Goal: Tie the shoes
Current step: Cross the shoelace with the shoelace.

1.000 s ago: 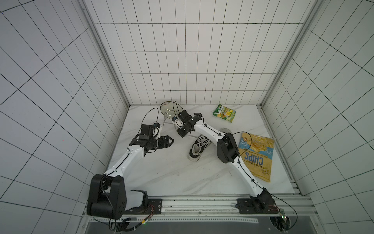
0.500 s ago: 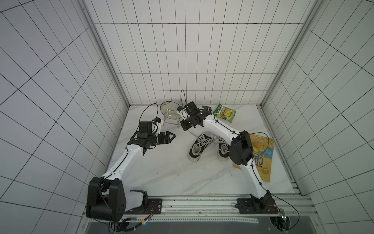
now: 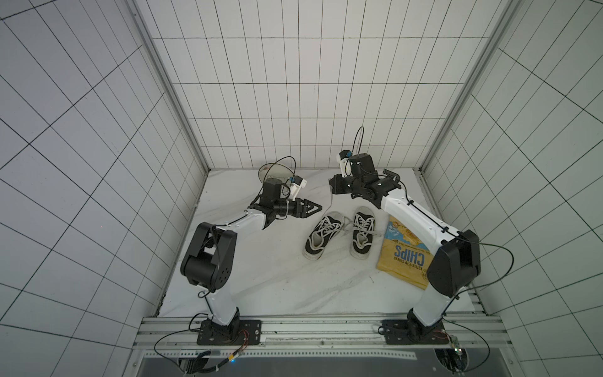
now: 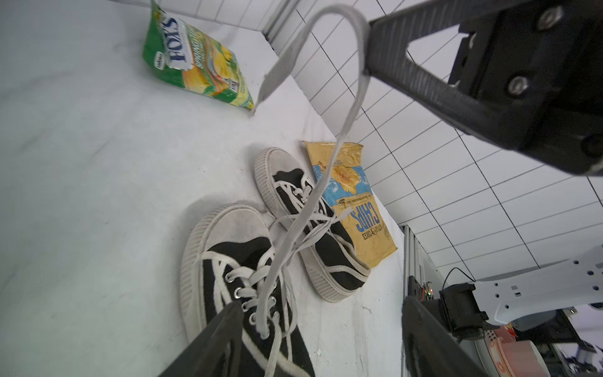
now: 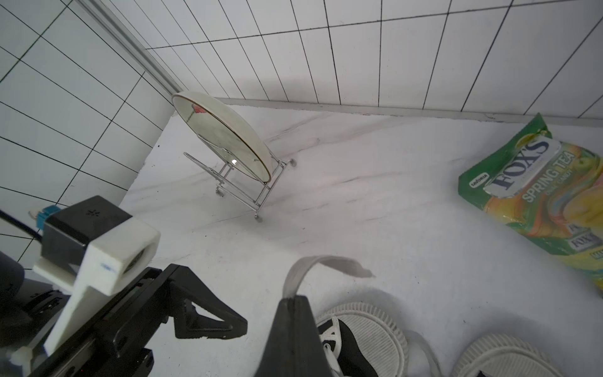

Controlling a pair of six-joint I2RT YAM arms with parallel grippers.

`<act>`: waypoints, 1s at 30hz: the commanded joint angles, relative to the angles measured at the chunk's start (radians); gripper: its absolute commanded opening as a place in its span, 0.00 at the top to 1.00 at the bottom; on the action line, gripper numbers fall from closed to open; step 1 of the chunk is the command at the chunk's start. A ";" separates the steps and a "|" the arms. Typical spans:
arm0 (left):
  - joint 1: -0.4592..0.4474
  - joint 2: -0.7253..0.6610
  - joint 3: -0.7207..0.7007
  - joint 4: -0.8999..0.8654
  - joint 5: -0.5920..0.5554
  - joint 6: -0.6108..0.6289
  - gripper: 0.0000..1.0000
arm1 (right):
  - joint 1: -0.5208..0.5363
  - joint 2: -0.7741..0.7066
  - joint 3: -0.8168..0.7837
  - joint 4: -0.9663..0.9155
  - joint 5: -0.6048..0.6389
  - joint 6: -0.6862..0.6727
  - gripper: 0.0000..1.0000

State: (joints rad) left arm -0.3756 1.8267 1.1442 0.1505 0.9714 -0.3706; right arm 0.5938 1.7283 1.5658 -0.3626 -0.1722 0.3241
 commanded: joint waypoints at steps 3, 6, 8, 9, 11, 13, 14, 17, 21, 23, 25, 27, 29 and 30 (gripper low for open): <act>-0.051 0.109 0.082 0.123 0.099 -0.041 0.24 | -0.020 -0.065 -0.033 0.035 0.003 0.054 1.00; -0.069 0.140 0.088 0.117 0.079 -0.015 0.23 | -0.025 -0.073 -0.039 0.036 0.003 0.060 1.00; -0.074 0.158 0.090 0.100 0.046 0.006 0.24 | -0.028 -0.079 -0.038 0.035 0.005 0.061 1.00; -0.075 0.167 0.092 0.101 0.048 0.007 0.24 | -0.028 -0.083 -0.037 0.035 0.007 0.061 1.00; -0.080 0.189 0.109 0.101 0.097 -0.016 0.25 | -0.034 -0.087 -0.034 0.032 0.008 0.061 1.00; -0.090 0.202 0.115 0.104 0.131 -0.027 0.26 | -0.040 -0.089 -0.029 0.026 0.008 0.061 1.00; -0.096 0.206 0.114 0.101 0.134 -0.023 0.27 | -0.042 -0.089 -0.029 0.026 0.008 0.061 1.00; -0.100 0.223 0.123 0.103 0.156 -0.038 0.45 | -0.050 -0.086 -0.027 0.023 0.015 0.061 1.00; -0.100 0.226 0.129 0.112 0.188 -0.050 0.73 | -0.074 -0.068 -0.032 0.018 0.009 0.071 1.00; -0.099 0.226 0.136 0.094 0.199 -0.049 0.87 | -0.092 -0.050 -0.041 0.019 0.006 0.083 1.00; -0.095 0.219 0.130 0.077 0.181 -0.041 0.98 | -0.113 -0.022 -0.049 0.014 0.007 0.097 1.00; -0.089 0.203 0.119 0.058 0.154 -0.027 1.00 | -0.135 0.009 -0.065 0.002 -0.003 0.120 1.00; -0.086 0.182 0.119 -0.019 0.111 0.030 1.00 | -0.153 0.040 -0.079 -0.017 -0.057 0.145 0.99; -0.086 0.174 0.130 -0.087 0.091 0.078 1.00 | -0.158 0.058 -0.081 -0.039 -0.084 0.155 0.87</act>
State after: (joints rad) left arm -0.4675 2.0369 1.2564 0.1814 1.1095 -0.3874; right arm 0.4587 1.7302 1.5131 -0.3511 -0.1982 0.4339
